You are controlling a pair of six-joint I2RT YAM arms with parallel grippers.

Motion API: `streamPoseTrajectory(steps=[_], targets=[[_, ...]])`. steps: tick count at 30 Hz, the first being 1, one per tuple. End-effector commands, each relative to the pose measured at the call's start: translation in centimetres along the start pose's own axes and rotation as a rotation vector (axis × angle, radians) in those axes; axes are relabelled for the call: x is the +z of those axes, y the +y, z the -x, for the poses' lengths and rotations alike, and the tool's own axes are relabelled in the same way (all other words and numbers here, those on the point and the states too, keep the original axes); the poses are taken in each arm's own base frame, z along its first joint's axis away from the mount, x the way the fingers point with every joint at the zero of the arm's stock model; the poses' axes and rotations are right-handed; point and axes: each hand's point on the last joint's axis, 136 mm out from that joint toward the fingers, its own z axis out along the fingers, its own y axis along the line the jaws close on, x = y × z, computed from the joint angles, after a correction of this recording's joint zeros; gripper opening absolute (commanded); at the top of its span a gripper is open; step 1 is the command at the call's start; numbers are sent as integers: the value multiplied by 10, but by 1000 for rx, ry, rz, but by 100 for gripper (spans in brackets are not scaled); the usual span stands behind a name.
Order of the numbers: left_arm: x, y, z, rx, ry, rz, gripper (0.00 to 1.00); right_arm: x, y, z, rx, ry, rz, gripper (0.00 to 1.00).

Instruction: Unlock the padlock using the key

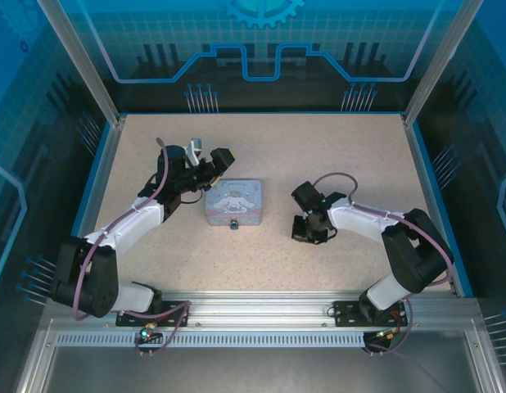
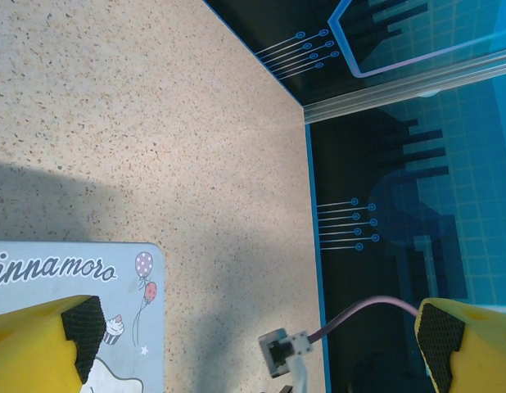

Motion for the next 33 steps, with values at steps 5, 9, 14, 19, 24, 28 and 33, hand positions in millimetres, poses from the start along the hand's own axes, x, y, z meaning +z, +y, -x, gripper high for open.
streamPoseTrajectory(steps=[5,9,14,19,24,28,33], targets=[[1,-1,-5,6,18,-3,99,-16,26,6,-41,-68,55,40],[1,-1,-5,5,17,-3,99,-37,18,15,-63,-130,1,40],[4,-1,-5,1,20,-5,99,-37,8,12,-62,-132,-34,41],[5,-1,-6,2,23,-3,99,-26,4,12,-48,-119,-52,41],[4,-2,-5,6,22,-4,99,-15,3,15,-36,-105,-62,41],[3,-3,-4,7,19,-6,99,-4,1,14,-30,-81,-79,41],[4,-3,-4,5,19,-6,99,7,-1,14,-19,-55,-84,41]])
